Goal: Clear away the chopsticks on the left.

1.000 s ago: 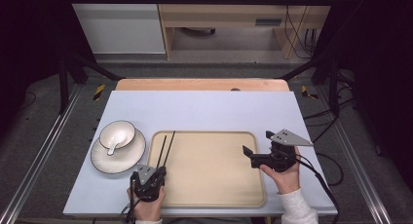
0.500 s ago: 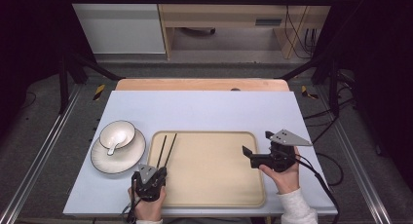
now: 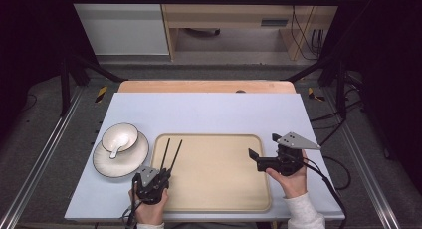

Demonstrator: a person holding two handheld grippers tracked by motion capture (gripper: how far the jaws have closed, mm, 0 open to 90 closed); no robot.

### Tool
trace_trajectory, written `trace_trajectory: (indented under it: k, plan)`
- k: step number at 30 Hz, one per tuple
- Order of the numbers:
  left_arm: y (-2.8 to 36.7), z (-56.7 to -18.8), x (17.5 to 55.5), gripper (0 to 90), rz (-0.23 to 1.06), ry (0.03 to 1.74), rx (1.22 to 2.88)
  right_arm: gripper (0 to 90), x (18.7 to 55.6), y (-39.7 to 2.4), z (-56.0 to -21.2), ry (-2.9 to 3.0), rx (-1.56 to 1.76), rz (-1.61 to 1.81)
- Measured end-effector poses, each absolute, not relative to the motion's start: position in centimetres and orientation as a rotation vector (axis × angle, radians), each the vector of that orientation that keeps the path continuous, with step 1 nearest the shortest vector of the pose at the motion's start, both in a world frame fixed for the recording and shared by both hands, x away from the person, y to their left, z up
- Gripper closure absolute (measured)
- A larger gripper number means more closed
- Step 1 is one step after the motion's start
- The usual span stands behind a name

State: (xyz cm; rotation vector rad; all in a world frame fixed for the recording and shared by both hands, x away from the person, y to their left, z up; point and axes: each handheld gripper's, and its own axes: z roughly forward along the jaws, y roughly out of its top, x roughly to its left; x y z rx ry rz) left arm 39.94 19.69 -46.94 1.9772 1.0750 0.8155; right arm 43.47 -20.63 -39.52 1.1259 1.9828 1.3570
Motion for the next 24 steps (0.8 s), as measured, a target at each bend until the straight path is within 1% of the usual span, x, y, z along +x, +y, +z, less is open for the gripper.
trace_trajectory:
  k: [4,6,9,13,19,24]
  plan:
    - [19.9,-45.9,40.4,76.5,0.782,0.994,1.962,3.2,43.5,-20.7,-39.5,1.981,1.126,1.356]
    - [20.0,-45.2,40.8,73.1,0.774,0.919,1.965,3.1,43.4,-20.7,-39.4,1.977,1.132,1.361]
    - [19.9,-43.9,41.1,67.0,0.808,0.86,1.976,3.1,43.3,-20.8,-39.3,1.973,1.128,1.367]
    - [20.1,-42.1,41.9,56.2,0.812,0.707,2.01,3.0,43.3,-21.0,-39.2,1.964,1.126,1.368]
    - [21.2,-39.5,42.6,38.8,0.798,0.531,2.059,2.6,43.1,-21.3,-39.0,1.955,1.13,1.372]
    - [22.8,-39.6,42.7,28.2,0.768,0.515,2.055,2.6,43.1,-21.4,-38.9,1.947,1.129,1.373]
